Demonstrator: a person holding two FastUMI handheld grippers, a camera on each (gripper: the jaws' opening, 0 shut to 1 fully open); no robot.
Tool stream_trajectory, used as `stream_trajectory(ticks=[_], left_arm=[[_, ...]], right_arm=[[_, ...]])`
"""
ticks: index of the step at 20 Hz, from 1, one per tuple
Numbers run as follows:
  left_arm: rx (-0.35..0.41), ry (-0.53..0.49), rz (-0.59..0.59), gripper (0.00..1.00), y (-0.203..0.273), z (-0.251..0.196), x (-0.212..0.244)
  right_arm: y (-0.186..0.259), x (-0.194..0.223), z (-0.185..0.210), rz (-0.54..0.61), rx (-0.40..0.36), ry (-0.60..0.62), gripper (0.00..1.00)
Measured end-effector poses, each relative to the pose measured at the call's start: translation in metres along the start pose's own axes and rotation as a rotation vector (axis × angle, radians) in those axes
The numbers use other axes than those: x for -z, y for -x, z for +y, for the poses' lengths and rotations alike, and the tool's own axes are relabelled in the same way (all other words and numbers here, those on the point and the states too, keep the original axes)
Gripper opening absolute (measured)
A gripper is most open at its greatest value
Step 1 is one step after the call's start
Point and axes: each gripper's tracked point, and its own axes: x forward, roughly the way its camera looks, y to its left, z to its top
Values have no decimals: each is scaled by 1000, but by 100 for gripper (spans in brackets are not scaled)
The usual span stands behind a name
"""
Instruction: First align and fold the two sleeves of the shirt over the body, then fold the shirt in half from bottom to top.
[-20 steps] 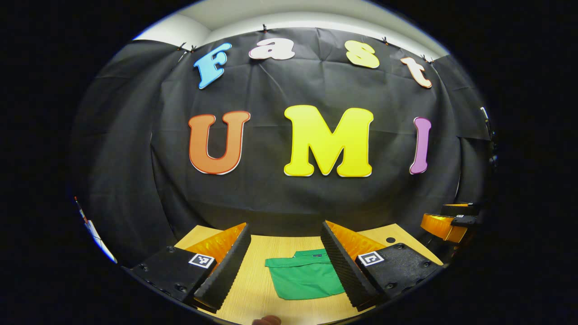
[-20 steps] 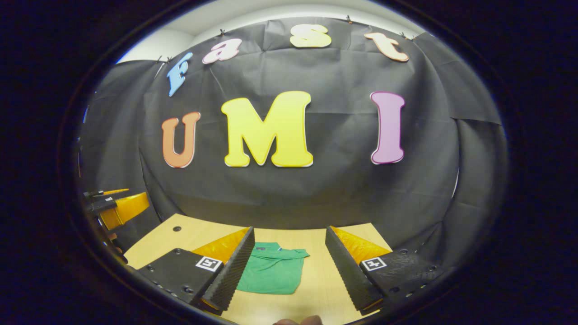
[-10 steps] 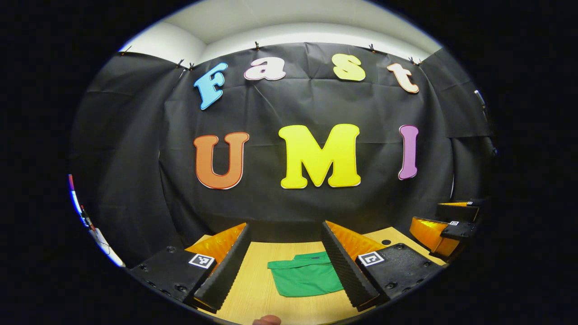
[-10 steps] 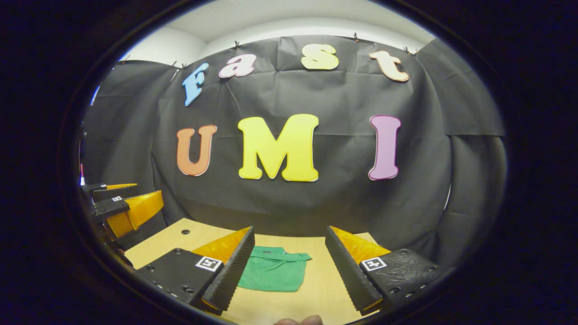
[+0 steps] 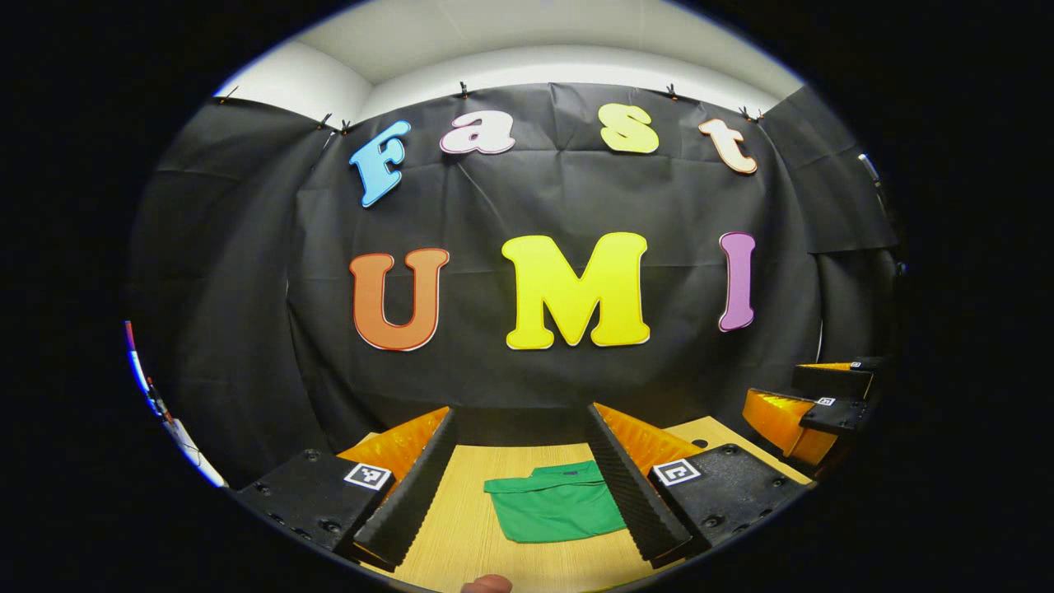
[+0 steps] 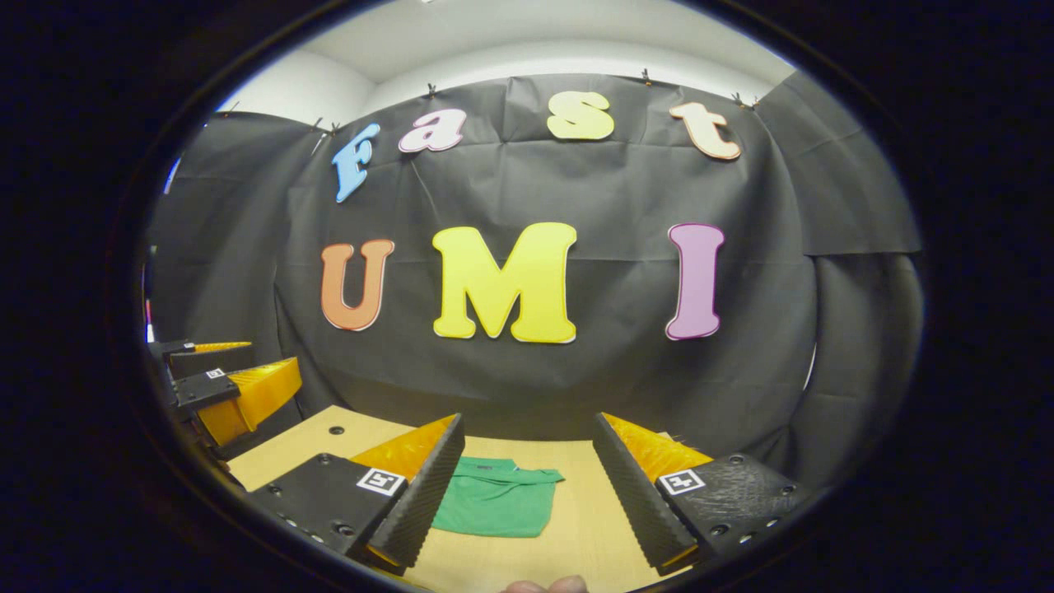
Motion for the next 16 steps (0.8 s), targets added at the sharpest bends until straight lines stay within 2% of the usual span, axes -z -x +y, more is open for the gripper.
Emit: stream_trajectory(ticks=[7,10,13,14,16], left_arm=[[4,8,3,99,-1,3,1],[1,3,-2,99,1,5,0],[3,2,-1,99,1,4,0],[6,3,-1,99,2,3,-1],[5,4,1,99,2,3,0]], right_arm=[[2,0,1,0,7,-5,96],[3,-2,0,-3,10,-11,93],[2,-1,0,-2,11,-12,99],[3,-2,0,-3,11,-10,96],[5,-2,-2,-2,14,-8,96]])
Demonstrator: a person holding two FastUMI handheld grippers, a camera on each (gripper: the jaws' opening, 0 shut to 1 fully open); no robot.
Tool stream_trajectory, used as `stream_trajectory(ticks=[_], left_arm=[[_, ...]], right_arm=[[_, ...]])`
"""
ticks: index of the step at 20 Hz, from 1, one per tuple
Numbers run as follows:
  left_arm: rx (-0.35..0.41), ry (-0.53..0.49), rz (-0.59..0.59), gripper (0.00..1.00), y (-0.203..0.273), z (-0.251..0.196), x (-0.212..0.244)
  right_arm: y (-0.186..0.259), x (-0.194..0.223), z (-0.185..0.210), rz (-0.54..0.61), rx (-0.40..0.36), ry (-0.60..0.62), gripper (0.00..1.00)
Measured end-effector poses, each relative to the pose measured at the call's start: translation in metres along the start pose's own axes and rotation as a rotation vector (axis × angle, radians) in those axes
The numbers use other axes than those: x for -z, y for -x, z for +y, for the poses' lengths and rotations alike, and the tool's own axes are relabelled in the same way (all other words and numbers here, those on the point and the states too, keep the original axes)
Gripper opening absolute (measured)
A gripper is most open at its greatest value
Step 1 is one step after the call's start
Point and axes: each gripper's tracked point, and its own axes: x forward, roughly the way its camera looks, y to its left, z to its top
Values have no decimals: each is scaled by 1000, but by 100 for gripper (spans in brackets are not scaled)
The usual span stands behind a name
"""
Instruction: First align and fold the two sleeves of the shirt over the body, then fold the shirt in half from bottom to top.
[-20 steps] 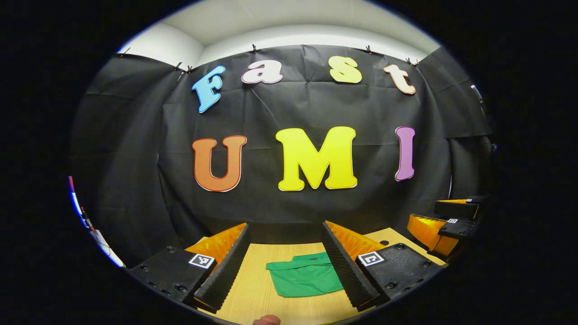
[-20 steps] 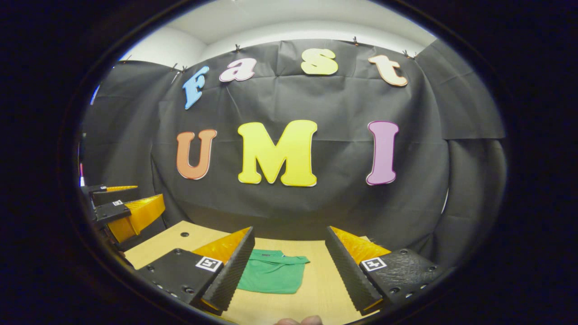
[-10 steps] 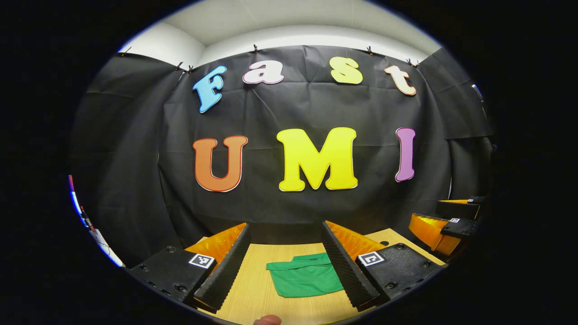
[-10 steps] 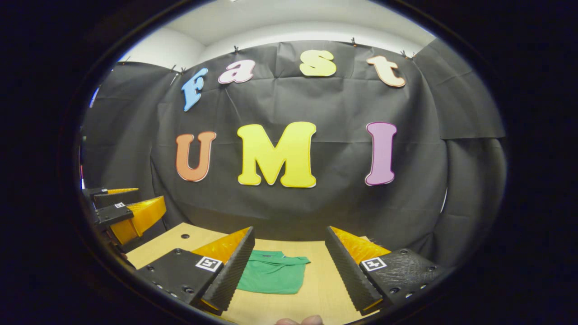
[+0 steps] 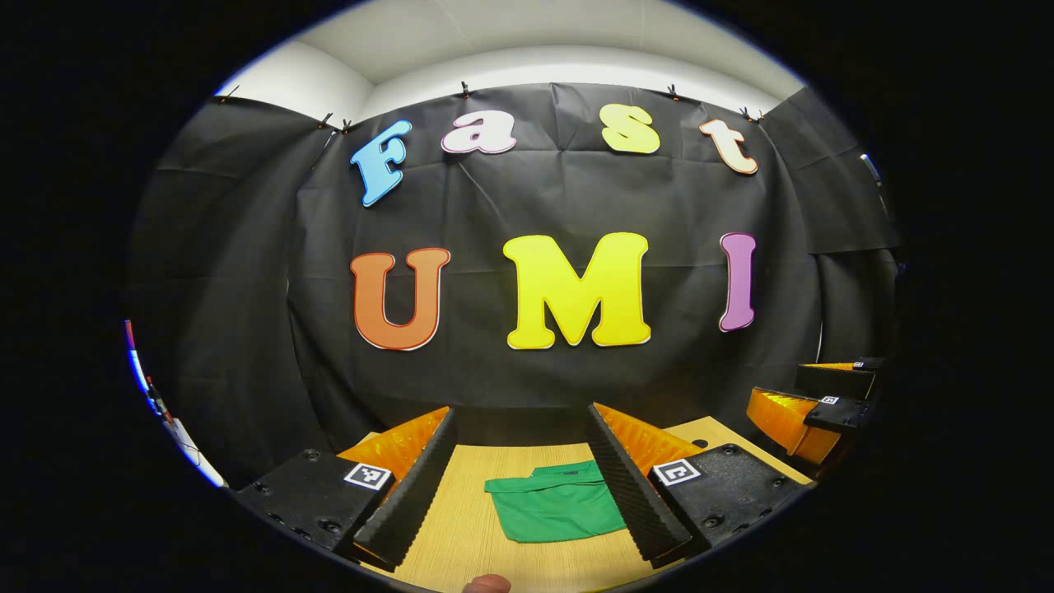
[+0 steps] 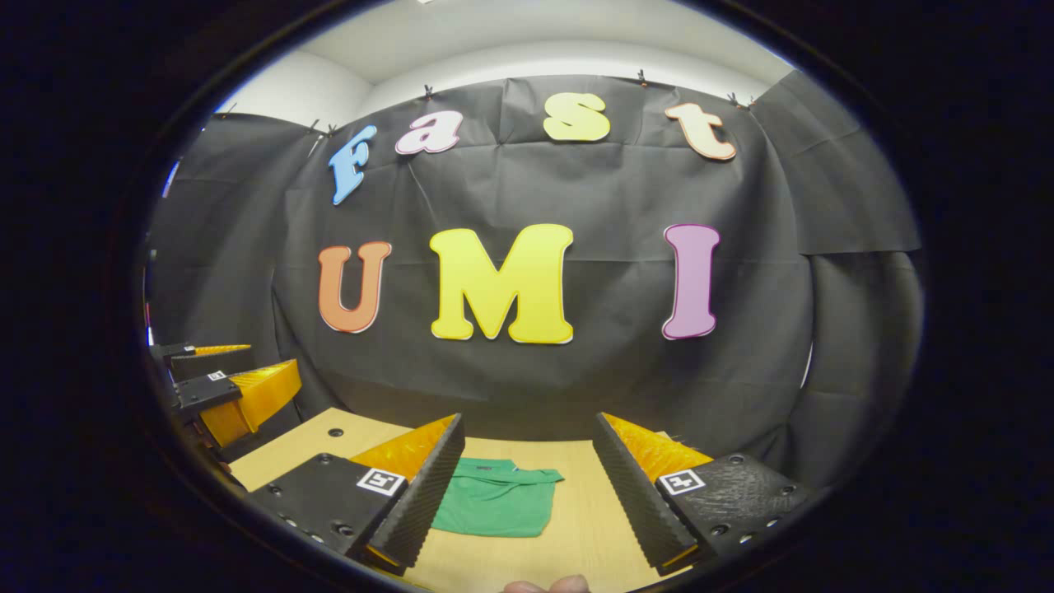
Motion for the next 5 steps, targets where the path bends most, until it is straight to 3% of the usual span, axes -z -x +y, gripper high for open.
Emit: stream_trajectory(ticks=[1,2,4,5], left_arm=[[1,0,2,94,-1,1,0],[0,0,2,99,0,0,0],[1,-1,5,99,1,0,1],[0,-1,6,94,0,-1,1]], right_arm=[[-1,1,0,1,1,0,96],[-1,1,-1,1,3,-1,96],[-1,2,-1,7,3,-6,96],[0,3,-1,11,2,-8,96]])
